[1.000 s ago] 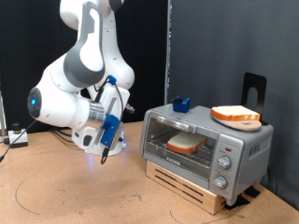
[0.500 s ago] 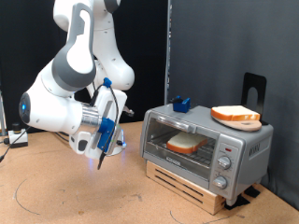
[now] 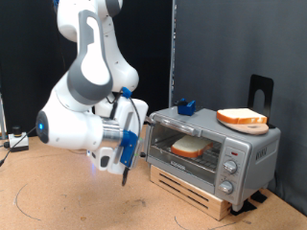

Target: Make a piece of toast with the oven

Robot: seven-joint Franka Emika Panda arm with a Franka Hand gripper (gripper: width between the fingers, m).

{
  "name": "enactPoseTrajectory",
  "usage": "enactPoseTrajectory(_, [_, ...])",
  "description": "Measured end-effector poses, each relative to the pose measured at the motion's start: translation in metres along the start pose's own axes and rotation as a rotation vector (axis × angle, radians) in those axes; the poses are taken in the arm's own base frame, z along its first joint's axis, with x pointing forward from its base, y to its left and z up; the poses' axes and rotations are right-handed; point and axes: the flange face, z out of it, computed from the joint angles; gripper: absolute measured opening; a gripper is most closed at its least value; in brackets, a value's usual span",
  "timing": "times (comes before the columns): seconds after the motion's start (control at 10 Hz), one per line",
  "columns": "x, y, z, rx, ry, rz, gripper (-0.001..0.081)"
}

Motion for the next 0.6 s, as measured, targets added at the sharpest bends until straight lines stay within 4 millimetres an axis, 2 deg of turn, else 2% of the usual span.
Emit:
enactPoseTrajectory(0.3, [0.028, -0.022, 0.013, 0.010, -0.019, 0.077, 0.0808])
enactPoseTrajectory(0.6, [0.027, -0.027, 0.014, 0.055, -0.063, -0.038, 0.0808])
